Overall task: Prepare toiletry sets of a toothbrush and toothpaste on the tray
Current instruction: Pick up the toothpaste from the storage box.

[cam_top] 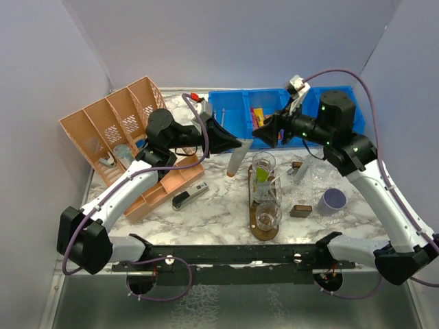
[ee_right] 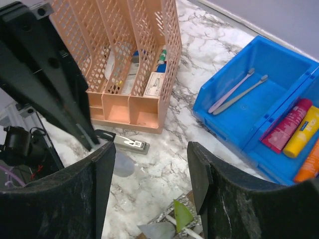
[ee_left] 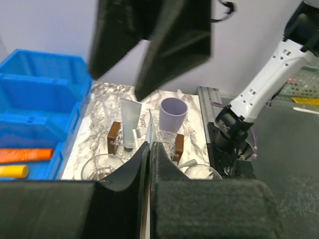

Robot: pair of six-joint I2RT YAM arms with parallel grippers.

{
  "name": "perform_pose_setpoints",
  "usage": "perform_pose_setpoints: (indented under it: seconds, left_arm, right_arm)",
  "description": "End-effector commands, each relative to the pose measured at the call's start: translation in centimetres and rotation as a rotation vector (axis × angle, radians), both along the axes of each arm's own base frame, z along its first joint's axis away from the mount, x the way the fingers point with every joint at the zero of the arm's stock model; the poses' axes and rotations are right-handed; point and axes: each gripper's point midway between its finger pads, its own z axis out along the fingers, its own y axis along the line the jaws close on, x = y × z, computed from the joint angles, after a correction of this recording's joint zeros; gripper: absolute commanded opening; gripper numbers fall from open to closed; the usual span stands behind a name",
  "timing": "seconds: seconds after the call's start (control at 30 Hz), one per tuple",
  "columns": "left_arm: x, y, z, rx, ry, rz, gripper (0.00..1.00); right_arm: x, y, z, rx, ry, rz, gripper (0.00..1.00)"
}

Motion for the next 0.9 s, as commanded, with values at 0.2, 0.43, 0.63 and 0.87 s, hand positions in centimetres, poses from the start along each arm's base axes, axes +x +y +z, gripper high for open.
perform_pose_setpoints:
  seconds: [0.2, 0.43, 0.63, 0.87]
  left_arm:
    - [-3.5, -0.4, 2.5, -0.041, -0.153, -0.115, 0.00]
    - [-3.6, -0.4, 2.5, -0.041, -0.155, -0.118, 0.00]
    - [-3.8, -0.6, 2.5, -0.041, -0.155, -0.125, 0.00]
    - [-3.7, -0.7, 2.5, -0.045, -0.153, -0.116, 0.00]
  right_arm:
    - [-4.9, 1.4, 0.7, 0.056, -0.094, 0.459, 0.61]
    - [-4.5, 2.0, -1.2, 0.052, -0.021, 0.491, 0.48]
    - [-4.4, 2.5, -1.0, 0.072, -0.027, 0.516, 0.26]
    - [-4.6, 2.7, -1.1, 0.079, -0.024, 0.544, 0.01]
